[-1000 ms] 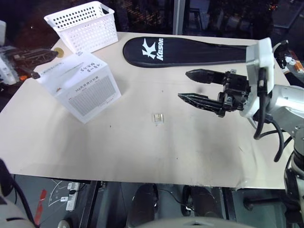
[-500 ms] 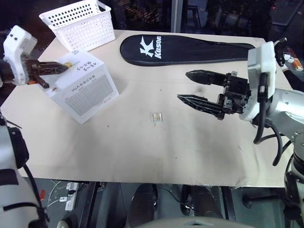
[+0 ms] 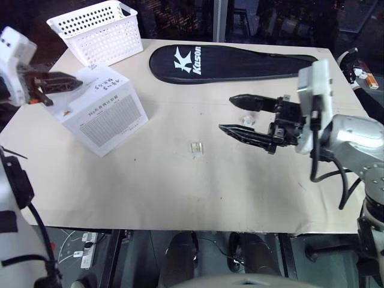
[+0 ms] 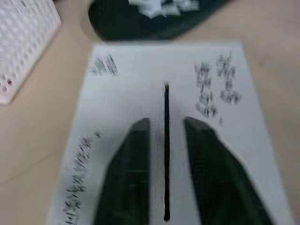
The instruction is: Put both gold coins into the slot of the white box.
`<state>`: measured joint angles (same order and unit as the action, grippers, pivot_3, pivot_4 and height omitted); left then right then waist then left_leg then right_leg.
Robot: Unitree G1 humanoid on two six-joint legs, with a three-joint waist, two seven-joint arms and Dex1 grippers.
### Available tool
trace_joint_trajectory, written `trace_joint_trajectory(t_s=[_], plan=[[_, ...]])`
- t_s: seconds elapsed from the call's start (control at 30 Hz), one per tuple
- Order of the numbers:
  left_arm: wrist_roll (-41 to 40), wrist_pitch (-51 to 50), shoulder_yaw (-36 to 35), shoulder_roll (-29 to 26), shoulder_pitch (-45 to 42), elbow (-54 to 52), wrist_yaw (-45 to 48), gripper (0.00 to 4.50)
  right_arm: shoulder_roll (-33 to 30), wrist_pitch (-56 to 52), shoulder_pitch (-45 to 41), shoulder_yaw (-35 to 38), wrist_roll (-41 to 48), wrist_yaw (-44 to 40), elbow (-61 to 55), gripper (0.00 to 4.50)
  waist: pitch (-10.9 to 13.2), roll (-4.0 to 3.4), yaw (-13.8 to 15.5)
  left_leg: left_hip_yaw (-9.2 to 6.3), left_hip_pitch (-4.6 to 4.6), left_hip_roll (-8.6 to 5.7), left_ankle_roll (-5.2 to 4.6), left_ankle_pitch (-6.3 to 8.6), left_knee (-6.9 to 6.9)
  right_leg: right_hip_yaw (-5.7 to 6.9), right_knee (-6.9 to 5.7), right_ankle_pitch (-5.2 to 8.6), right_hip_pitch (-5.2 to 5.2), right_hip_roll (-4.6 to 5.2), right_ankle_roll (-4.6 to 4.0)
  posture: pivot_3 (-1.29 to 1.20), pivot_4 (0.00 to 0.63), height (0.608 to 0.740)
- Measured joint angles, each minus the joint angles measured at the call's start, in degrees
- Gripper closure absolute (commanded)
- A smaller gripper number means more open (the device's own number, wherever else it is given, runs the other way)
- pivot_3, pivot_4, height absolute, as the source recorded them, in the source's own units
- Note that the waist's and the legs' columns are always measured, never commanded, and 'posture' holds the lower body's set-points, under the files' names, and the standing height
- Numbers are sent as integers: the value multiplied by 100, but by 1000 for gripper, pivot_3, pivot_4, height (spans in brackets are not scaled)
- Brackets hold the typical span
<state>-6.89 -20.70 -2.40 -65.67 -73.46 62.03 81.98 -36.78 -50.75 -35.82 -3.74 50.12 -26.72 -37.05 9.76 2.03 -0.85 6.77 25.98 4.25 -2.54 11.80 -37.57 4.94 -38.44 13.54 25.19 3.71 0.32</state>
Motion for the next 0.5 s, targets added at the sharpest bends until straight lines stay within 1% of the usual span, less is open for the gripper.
trace_joint_trajectory(t_s=[0.03, 0.07, 0.1, 0.13, 0.17, 0.2, 0.23, 0.27, 0.33, 0.4, 0.5], plan=[[-272, -499, -204, -84, 229, -720, 112, 2940, 106, 10, 134, -248, -281, 127, 75, 1450, -4, 9, -11, -3, 0, 8, 1, -1, 0, -3, 0, 0, 0, 4, -2, 0, 150, 740], [-663, -1168, -458, -148, 561, -1691, 175, 2940, 271, 16, 335, -540, -555, 229, 237, 1450, -5, 11, -17, -4, -1, 7, 9, -5, -1, -7, -2, -2, -1, 11, -4, 0, 150, 740], [-793, -1384, -522, -156, 658, -1984, 188, 2940, 313, 15, 401, -637, -630, 245, 291, 1450, -1, 4, -10, -4, 0, 1, 19, -12, -3, -12, -10, -6, -1, 20, -11, 0, 150, 740], [-1151, -1999, -851, -243, 1264, -2948, 139, 2940, 420, 23, 460, -841, -814, 256, 396, 1450, 0, -5, -18, 2, -5, -3, 20, -13, -3, -18, -12, -7, 0, 23, -11, 0, 150, 740], [-1367, -2337, -953, -232, 1574, -3478, 136, 2940, 455, 30, 513, -919, -917, 263, 434, 1450, 1, -7, -26, 7, -13, -5, 20, -13, -4, -28, -23, -4, -2, 28, -7, 0, 150, 740], [-1719, -2928, -1215, -155, 2253, -4404, 12, 2940, 554, 49, 512, -1025, -1082, 288, 523, 1450, 2, -8, -26, 3, -13, -5, 20, -13, -17, -24, -38, -2, -1, 26, -4, 0, 150, 740], [-1870, -3179, -1367, -61, 2597, -4843, -99, 2940, 607, 81, 508, -1070, -1161, 301, 572, 1450, 1, -7, -25, 3, -18, -4, 20, -13, -18, -23, -40, 4, -4, 23, 6, 0, 150, 740], [-2220, -3689, -1858, 287, 3410, -5950, -464, 2940, 728, 143, 504, -1197, -1364, 305, 703, 1450, -1, -11, -39, 5, -29, -1, 21, -13, -22, -29, -44, 9, -11, 23, 15, 0, 150, 740], [-2538, -4101, -1997, 726, 3979, -6781, -794, 2940, 829, 183, 500, -1384, -1563, 294, 900, 1450, 3, -6, -30, -9, -18, 7, 22, -14, -36, -26, -48, 10, -12, 9, 15, 0, 150, 740], [-2898, -4553, -2529, 1371, 4748, -7886, -1520, 2940, 1197, 209, 466, -1562, -1808, 302, 1283, 1450, 2, -3, -51, -7, -23, 12, 23, -14, -58, -24, -58, 9, -15, -5, 16, 0, 150, 740], [-3222, -4608, -2979, 1935, 5399, -8850, -2097, 2940, 1694, 212, 306, -1730, -2075, 386, 1815, 1450, 1, -7, -86, -12, -40, 17, 24, -14, -67, -19, -59, 0, -35, -11, 4, 0, 150, 740]])
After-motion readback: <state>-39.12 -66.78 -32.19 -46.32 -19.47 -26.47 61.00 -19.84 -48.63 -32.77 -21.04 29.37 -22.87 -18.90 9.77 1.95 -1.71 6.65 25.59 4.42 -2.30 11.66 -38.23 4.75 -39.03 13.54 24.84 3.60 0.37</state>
